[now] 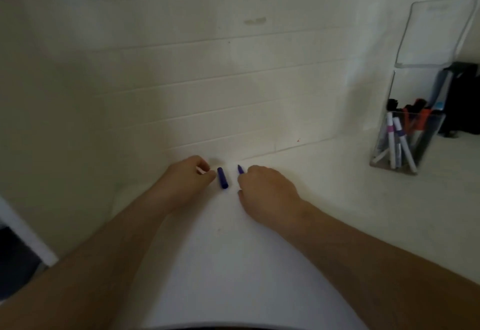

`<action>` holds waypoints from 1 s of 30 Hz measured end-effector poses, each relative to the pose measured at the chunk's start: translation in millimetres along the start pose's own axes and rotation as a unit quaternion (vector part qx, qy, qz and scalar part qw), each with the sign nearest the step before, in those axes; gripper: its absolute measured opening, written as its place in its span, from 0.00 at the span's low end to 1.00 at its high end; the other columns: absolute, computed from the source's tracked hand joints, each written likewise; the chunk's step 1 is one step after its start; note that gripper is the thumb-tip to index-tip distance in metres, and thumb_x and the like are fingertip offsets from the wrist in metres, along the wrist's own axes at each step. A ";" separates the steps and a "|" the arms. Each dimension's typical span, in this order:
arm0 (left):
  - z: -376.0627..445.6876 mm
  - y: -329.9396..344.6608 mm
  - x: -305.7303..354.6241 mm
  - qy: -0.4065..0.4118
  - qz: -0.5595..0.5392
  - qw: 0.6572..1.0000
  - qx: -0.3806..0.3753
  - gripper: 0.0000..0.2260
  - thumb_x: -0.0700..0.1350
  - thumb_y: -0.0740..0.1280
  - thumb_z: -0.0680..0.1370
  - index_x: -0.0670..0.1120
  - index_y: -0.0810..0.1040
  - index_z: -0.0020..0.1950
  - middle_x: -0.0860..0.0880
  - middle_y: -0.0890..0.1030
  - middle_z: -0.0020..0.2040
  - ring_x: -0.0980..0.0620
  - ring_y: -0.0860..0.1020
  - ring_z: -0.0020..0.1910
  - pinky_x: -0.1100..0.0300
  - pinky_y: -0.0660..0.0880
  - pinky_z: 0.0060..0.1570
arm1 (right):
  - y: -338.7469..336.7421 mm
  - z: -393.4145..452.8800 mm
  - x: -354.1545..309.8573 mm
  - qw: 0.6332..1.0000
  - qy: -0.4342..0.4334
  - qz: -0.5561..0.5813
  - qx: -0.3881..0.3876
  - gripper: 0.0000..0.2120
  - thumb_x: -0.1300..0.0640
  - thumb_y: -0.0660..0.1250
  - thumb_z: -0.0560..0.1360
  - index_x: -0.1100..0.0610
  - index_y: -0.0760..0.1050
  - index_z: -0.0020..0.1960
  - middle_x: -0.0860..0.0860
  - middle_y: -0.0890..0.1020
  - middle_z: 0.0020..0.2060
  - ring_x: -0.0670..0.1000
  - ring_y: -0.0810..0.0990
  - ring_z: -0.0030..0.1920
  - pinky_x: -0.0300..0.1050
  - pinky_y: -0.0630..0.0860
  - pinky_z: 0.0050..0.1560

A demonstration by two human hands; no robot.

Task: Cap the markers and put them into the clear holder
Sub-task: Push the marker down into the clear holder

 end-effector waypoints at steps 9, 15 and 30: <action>0.3 61.0 74.7 0.099 0.076 0.991 -0.057 0.15 0.49 0.66 0.80 0.54 0.72 0.66 0.49 0.82 0.56 0.48 0.79 0.53 0.56 0.75 0.52 | -39.7 -52.9 151.0 0.986 0.150 -0.034 -0.062 0.11 0.55 0.64 0.81 0.52 0.71 0.62 0.55 0.79 0.54 0.54 0.78 0.49 0.46 0.74 0.45; 0.0 101.7 128.6 0.164 0.074 0.979 -0.100 0.17 0.39 0.64 0.80 0.50 0.77 0.68 0.47 0.81 0.59 0.46 0.78 0.59 0.59 0.72 0.59 | -36.5 -93.5 208.8 0.976 0.215 0.020 -0.037 0.11 0.60 0.60 0.82 0.51 0.73 0.63 0.53 0.77 0.58 0.52 0.77 0.52 0.49 0.77 0.57; 0.7 118.7 131.3 0.114 -0.284 0.948 -0.083 0.14 0.38 0.71 0.77 0.56 0.82 0.56 0.53 0.82 0.46 0.60 0.81 0.39 0.70 0.76 0.44 | -38.1 -99.9 218.5 0.944 0.230 0.224 0.079 0.15 0.63 0.56 0.84 0.55 0.70 0.69 0.50 0.77 0.48 0.44 0.74 0.43 0.29 0.66 0.41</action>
Point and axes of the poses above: each hand's wrist, its own z-axis towards the middle knuckle, its own y-axis out of the palm, x = y × z, the point moved 2 cm from there along z, towards the middle knuckle
